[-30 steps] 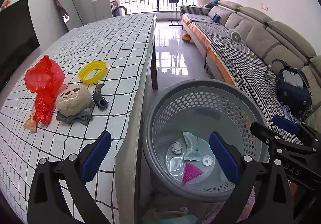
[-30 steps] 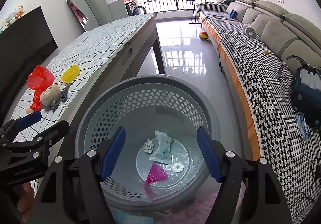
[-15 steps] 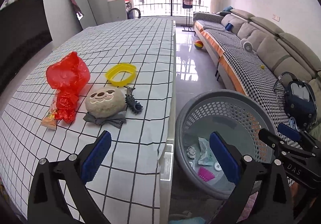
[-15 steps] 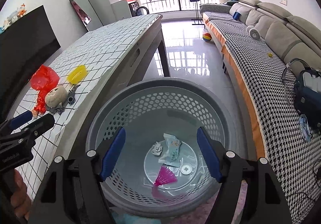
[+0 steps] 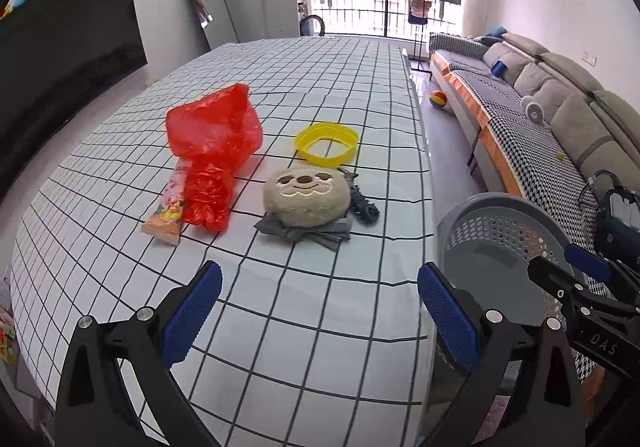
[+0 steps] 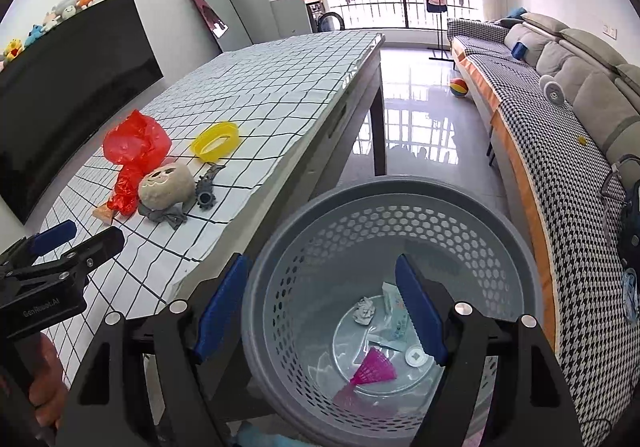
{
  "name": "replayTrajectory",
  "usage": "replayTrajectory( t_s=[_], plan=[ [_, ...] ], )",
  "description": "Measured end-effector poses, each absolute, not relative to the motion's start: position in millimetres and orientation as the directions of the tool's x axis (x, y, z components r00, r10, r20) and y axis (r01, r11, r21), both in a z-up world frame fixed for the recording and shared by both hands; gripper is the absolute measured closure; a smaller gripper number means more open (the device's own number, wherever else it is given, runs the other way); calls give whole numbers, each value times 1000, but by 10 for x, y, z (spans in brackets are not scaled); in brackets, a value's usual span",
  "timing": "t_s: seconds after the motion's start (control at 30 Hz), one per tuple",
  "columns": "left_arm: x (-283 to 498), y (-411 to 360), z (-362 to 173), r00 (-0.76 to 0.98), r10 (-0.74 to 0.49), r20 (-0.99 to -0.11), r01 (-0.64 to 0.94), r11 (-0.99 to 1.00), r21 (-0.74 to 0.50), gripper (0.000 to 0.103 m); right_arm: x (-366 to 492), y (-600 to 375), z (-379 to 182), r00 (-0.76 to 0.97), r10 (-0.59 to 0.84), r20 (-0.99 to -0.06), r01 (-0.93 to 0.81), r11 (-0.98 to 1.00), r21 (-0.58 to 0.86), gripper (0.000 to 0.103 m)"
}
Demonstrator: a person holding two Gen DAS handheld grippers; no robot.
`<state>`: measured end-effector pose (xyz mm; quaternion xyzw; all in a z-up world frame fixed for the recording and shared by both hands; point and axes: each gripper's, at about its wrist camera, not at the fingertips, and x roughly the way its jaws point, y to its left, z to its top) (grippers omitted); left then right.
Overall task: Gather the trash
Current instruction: 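Move both open tools away from the basket back over the table, then lower the right tool onto the dark grey spiky toy and close it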
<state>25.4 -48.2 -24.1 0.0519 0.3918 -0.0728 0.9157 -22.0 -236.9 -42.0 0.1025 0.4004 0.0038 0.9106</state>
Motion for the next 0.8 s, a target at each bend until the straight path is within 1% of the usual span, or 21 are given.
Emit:
replayTrajectory(
  t_s=[0.37,0.6,0.8],
  plan=[
    [402,62,-335,680,-5,-733,52,998,41,7,254,-1829,-462,664,163,-730,-60,984,166,30],
    [470,251,-381,679,35,-733,7,999,54,7,625,-1496,-515,629,152,-762,-137,987,84,30],
    [525,326,-408,673,42,-739,-3,999,54,7,956,-1320,-593,602,99,-792,-160,987,1,30]
  ],
)
